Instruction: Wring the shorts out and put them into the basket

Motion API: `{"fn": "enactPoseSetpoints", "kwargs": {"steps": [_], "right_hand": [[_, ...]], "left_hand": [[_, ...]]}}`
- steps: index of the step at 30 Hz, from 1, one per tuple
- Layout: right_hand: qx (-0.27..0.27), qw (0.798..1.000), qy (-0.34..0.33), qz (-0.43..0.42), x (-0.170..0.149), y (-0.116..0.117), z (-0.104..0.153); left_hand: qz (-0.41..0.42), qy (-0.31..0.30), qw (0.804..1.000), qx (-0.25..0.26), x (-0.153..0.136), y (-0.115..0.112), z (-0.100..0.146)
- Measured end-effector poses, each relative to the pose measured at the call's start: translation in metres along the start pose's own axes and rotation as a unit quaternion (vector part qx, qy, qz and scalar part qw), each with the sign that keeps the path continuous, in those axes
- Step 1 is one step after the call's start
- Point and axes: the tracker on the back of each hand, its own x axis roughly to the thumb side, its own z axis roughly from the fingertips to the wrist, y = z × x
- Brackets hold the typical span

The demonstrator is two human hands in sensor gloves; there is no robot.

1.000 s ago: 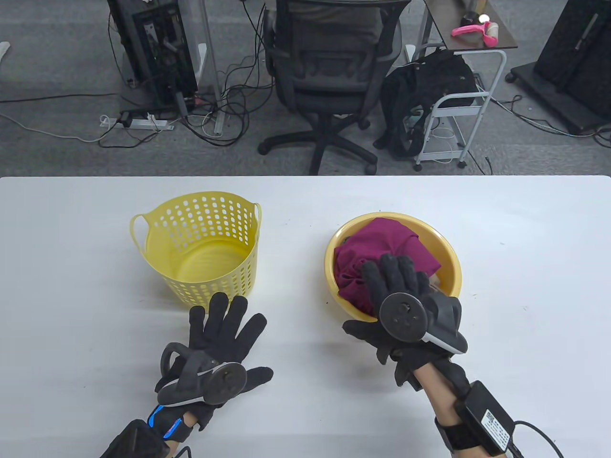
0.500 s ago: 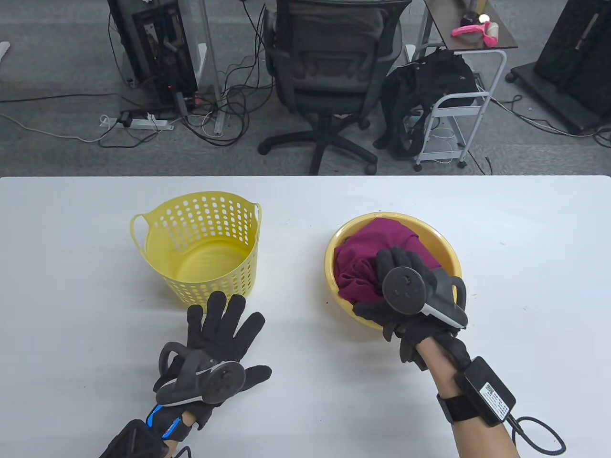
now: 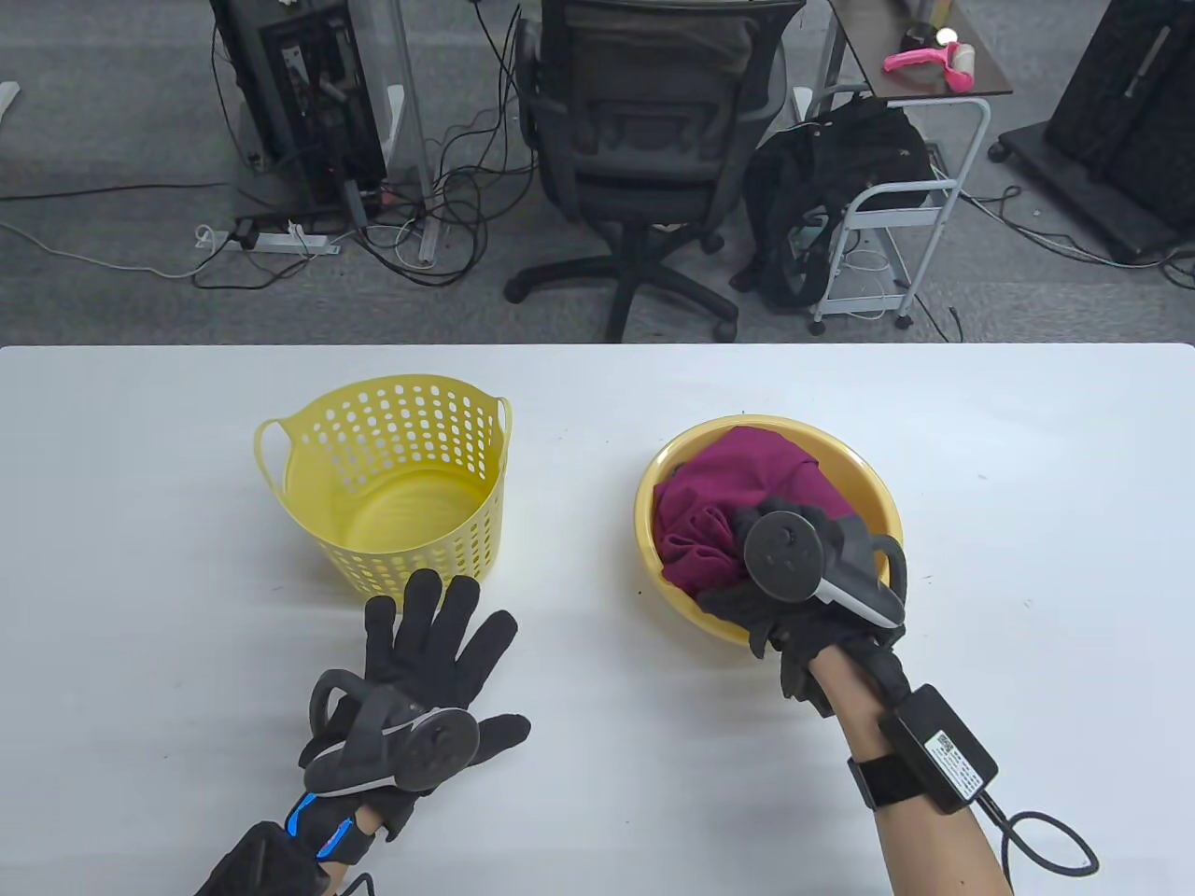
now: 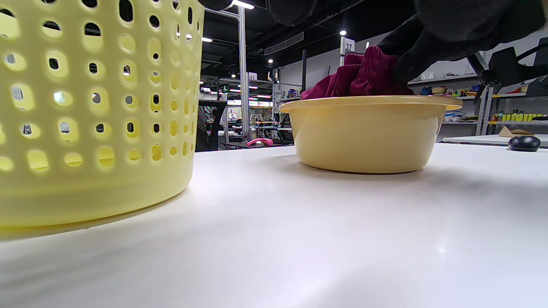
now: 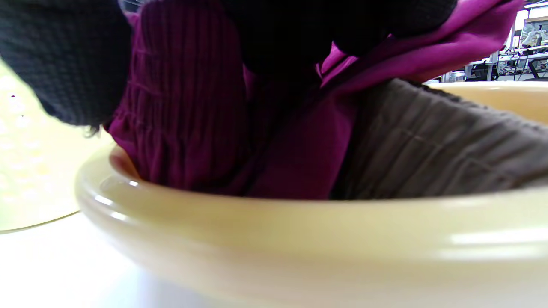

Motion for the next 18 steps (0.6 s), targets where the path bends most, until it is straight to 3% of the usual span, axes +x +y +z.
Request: {"fn": "enactPoseSetpoints", "kwargs": {"steps": [9, 18], "right_hand": [[-0.013, 1.0, 0.0, 0.004, 0.004, 0.003, -0.004], [-0.021, 0.999, -0.005, -0.047, 0.012, -0.001, -0.004]], "left_hand": [[0.0, -0.001, 1.0, -0.002, 0.0, 0.0, 0.0], [-0.001, -0.001, 1.0, -0.003, 0.001, 0.0, 0.0]]}}
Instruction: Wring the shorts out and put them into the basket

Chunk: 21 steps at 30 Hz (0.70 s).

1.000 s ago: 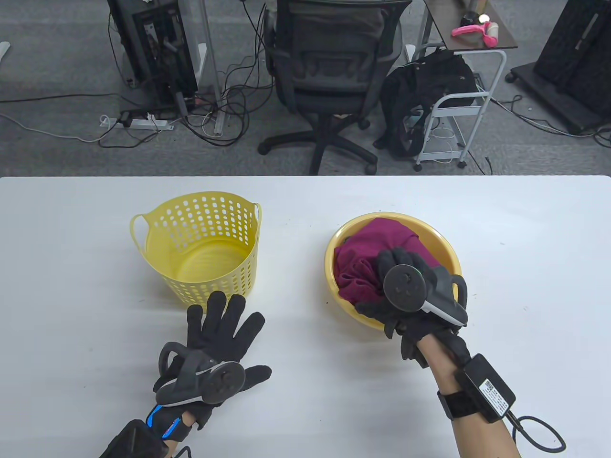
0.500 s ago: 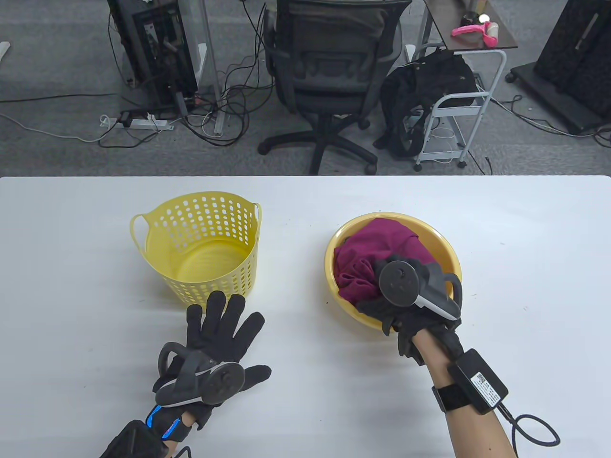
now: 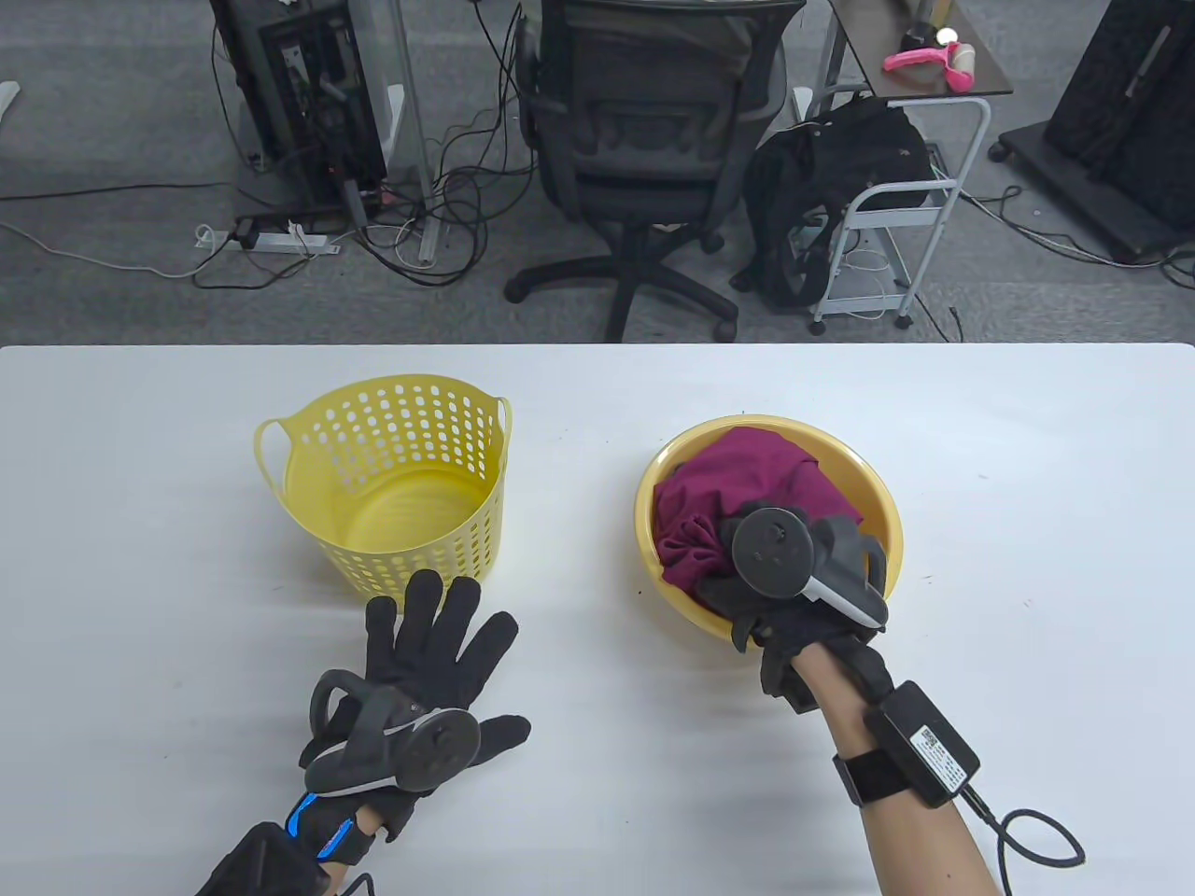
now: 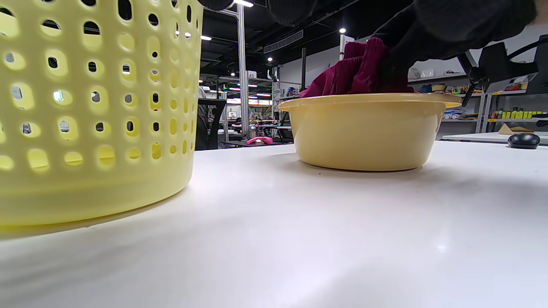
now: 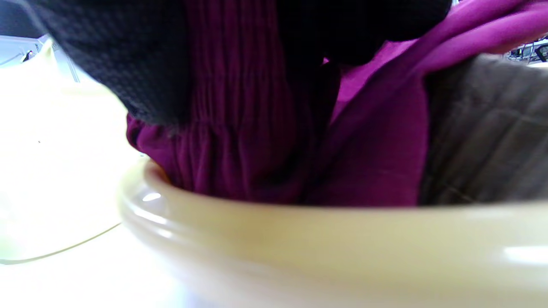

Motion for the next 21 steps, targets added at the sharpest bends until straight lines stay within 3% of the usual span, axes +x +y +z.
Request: {"fn": "enactPoseSetpoints", "kwargs": {"steps": [21], "right_hand": [[-0.038, 0.987, -0.019, -0.157, 0.017, -0.063, 0.013]], "left_hand": [[-0.002, 0.0, 1.0, 0.005, 0.0, 0.001, 0.001]]}}
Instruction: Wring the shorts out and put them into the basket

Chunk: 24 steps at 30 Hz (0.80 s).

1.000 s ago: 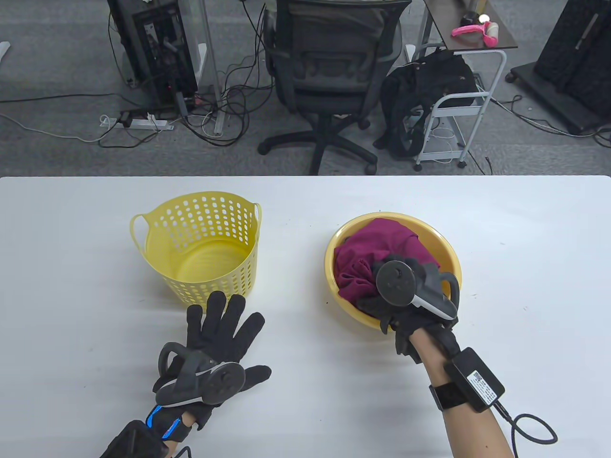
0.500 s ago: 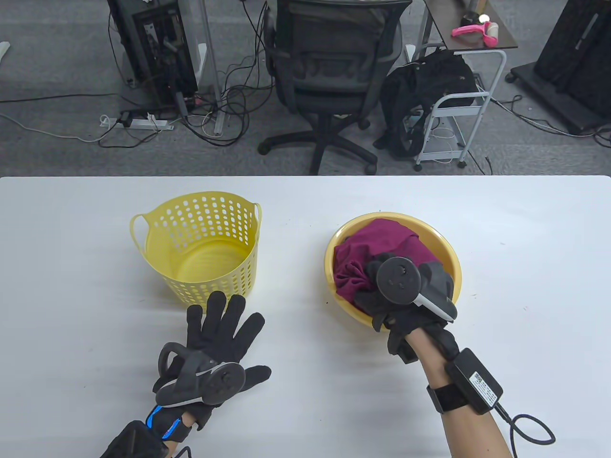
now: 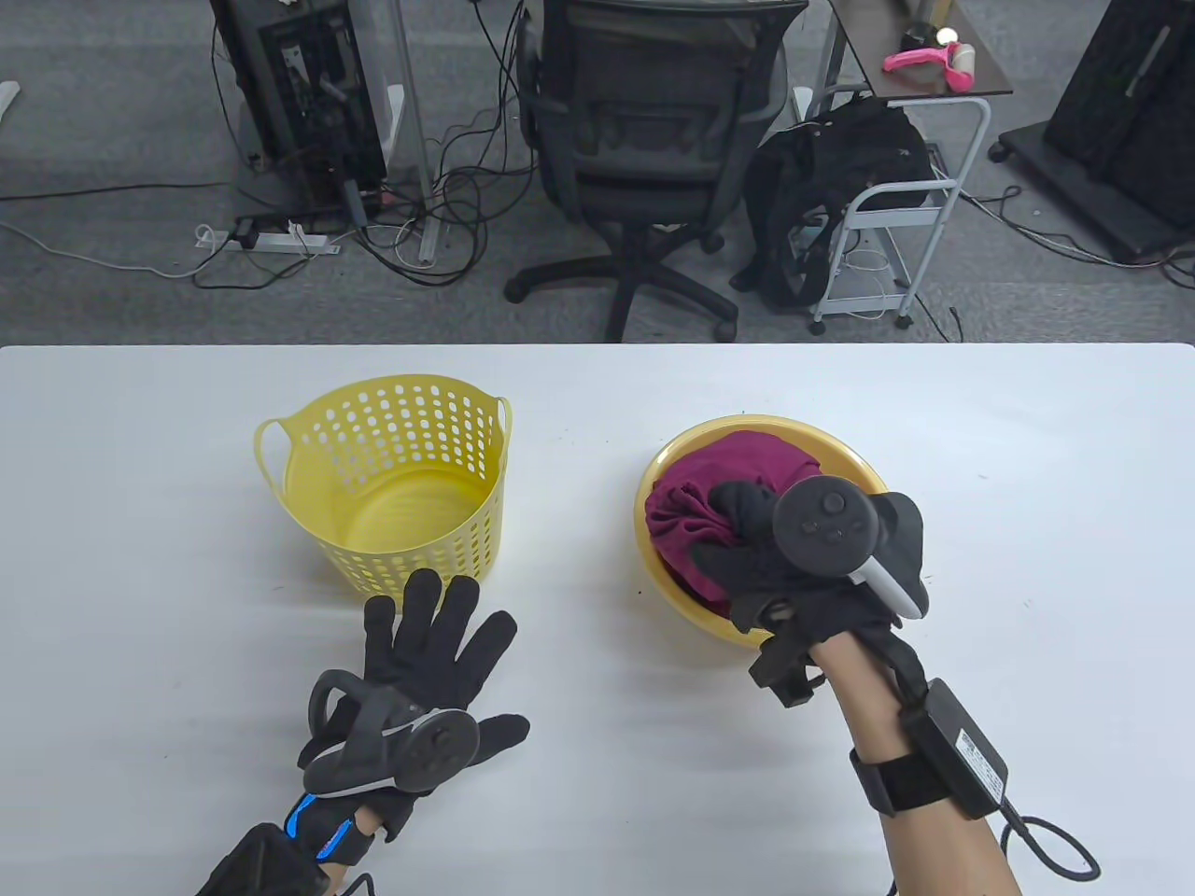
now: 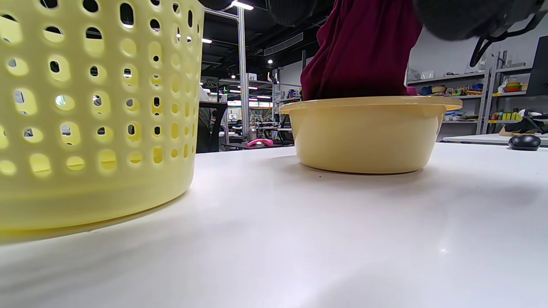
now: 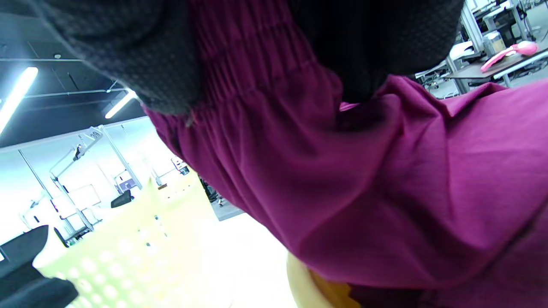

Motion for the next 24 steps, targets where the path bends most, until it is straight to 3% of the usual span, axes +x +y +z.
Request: {"fn": "enactPoseSetpoints", "kwargs": {"steps": [10, 24], "right_hand": [[-0.009, 0.996, 0.016, -0.093, 0.004, -0.019, -0.001], [-0.018, 0.972, 0.007, -0.236, 0.033, -0.046, -0.01]], "left_hand": [[-0.002, 0.0, 1.0, 0.001, 0.0, 0.0, 0.0], [-0.001, 0.001, 1.0, 0.004, 0.0, 0.001, 0.0]]}}
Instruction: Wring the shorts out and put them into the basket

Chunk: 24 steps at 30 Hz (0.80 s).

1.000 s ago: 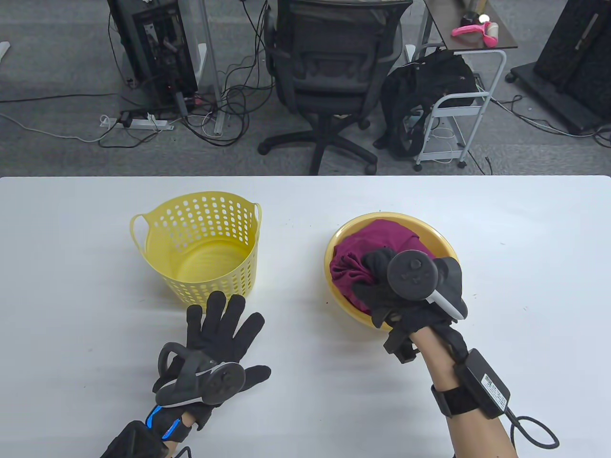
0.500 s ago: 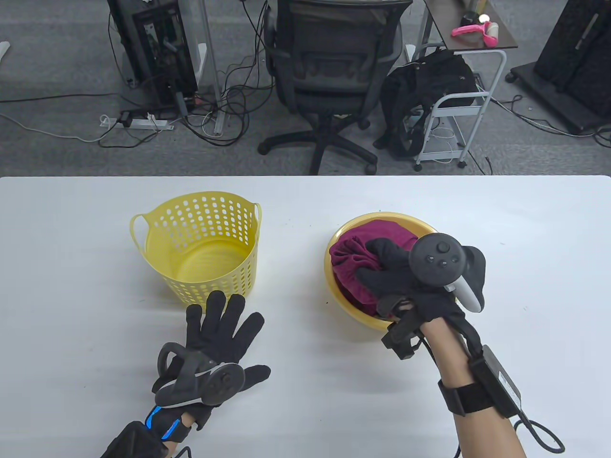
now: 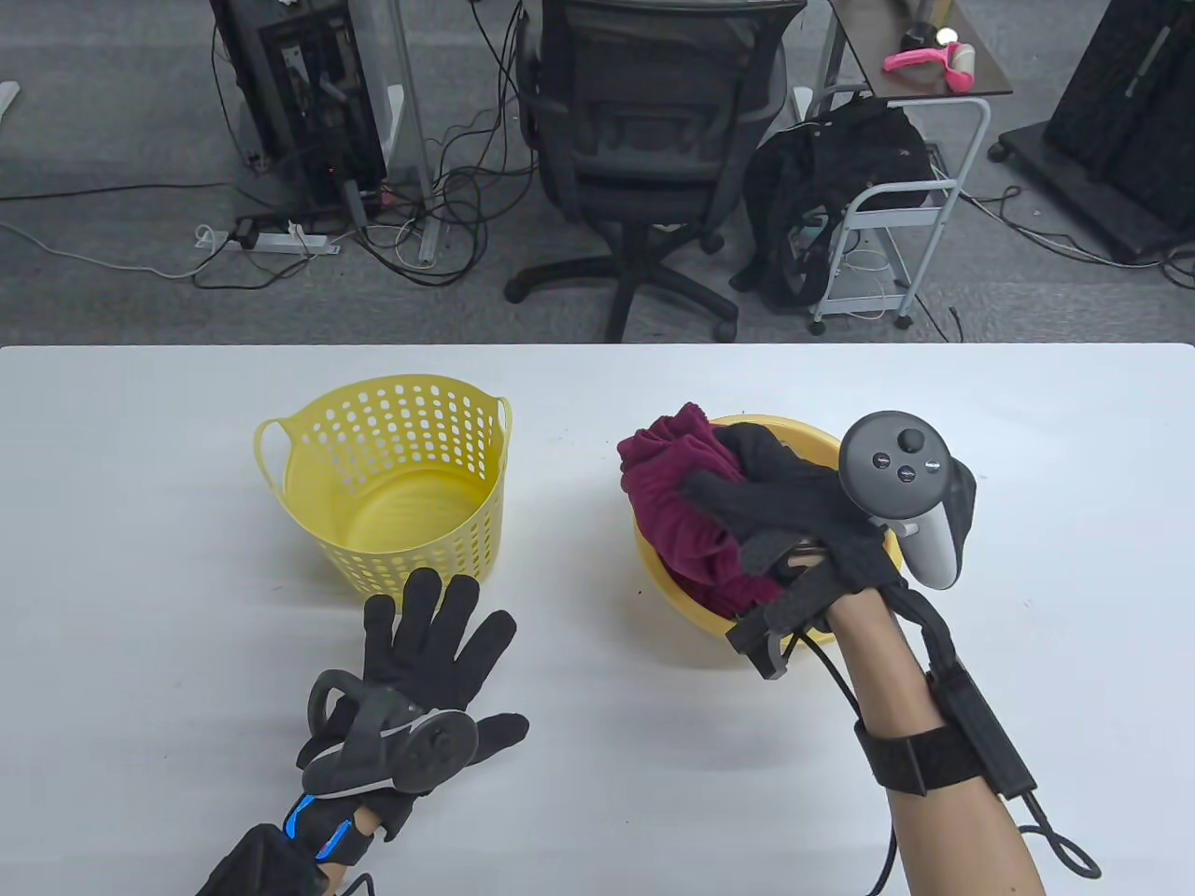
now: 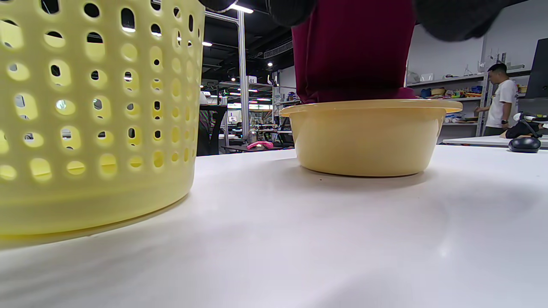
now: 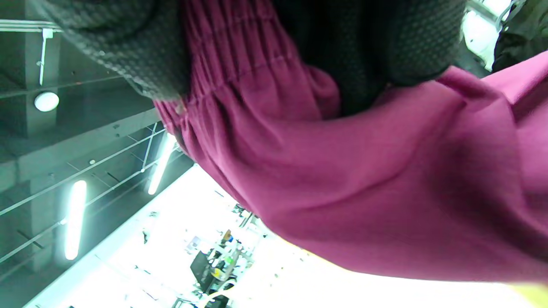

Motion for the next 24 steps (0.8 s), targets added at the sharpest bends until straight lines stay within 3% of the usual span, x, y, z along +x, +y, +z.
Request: {"fn": "enactPoseSetpoints", "kwargs": {"steps": [24], "right_hand": [[0.005, 0.985, -0.019, -0.174, 0.062, 0.004, -0.013]], "left_hand": [[0.001, 0.007, 1.0, -0.002, -0.002, 0.001, 0.0]]}}
